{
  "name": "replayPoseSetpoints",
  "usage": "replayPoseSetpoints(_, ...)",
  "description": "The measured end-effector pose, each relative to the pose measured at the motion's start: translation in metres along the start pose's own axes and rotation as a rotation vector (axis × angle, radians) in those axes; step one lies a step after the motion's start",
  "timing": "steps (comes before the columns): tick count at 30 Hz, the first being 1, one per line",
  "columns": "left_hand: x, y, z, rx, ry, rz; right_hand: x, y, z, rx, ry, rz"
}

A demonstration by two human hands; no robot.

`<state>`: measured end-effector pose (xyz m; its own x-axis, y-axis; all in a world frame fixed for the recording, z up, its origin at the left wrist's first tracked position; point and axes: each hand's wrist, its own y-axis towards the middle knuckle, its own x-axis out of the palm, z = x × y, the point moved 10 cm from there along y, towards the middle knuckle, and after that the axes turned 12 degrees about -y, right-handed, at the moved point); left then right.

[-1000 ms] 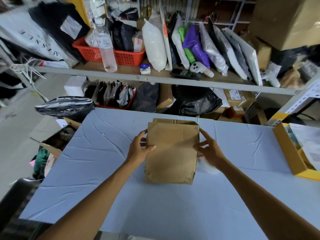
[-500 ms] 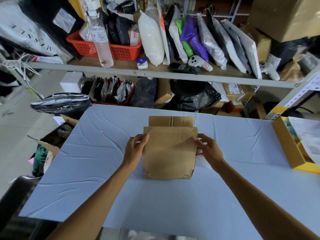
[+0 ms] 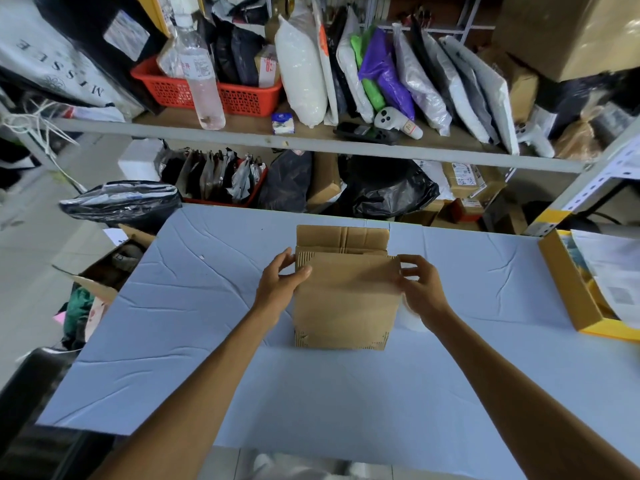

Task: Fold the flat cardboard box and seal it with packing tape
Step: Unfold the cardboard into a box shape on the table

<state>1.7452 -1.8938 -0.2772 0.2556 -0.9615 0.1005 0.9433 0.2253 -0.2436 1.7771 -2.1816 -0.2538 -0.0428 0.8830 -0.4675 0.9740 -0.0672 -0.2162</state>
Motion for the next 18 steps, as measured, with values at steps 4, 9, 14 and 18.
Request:
replayPoseSetpoints(4, 0.006, 0.002, 0.016, 0.045, -0.004, -0.029, -0.006, 0.004, 0.001, 0.007, -0.004, 0.01)
replayPoseSetpoints(9, -0.001, -0.002, -0.004, -0.048, 0.0, -0.092, 0.012, 0.004, 0.011, 0.0, -0.245, -0.127)
replayPoseSetpoints(14, 0.011, 0.005, 0.004, -0.035, 0.173, -0.202, 0.014, 0.013, -0.006, -0.076, -0.314, -0.234)
replayPoseSetpoints(18, 0.012, 0.007, 0.011, -0.003, 0.228, -0.24, 0.013, 0.014, -0.012, -0.098, -0.3, -0.214)
